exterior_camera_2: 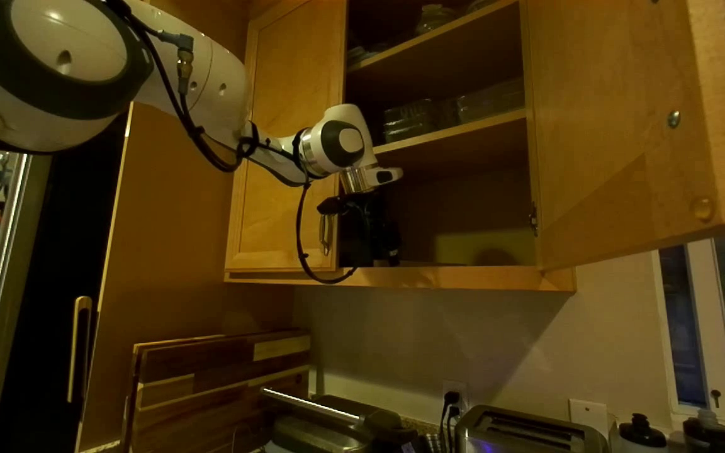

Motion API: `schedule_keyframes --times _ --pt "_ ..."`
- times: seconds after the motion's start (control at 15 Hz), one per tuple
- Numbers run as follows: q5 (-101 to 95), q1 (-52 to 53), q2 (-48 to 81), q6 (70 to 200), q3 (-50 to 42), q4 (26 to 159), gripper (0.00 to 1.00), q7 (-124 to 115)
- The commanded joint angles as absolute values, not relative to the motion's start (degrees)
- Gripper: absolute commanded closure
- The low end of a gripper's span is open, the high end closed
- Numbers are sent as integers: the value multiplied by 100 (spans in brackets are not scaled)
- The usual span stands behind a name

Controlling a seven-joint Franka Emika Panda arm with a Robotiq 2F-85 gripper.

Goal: Remove the fridge magnet from the bottom shelf of the open overhead cabinet, put the magnet on the left side of the fridge, and then close the cabinet door

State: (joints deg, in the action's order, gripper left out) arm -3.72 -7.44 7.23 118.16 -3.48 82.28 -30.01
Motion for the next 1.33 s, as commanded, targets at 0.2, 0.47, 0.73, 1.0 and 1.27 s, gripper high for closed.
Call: schedule_keyframes --times 0.2,0.47,0.73,1.0,1.27 --pt "-427 -704 754 11619 -285 8065 80 -3121" --pt "-416 -725 768 11638 -271 8058 93 -3084" --pt "-419 -744 610 11817 -278 8282 93 -3013" --pt "-427 -740 157 12169 -261 8813 93 -2864" --pt "-625 -714 -358 12430 -239 9458 93 -2915"
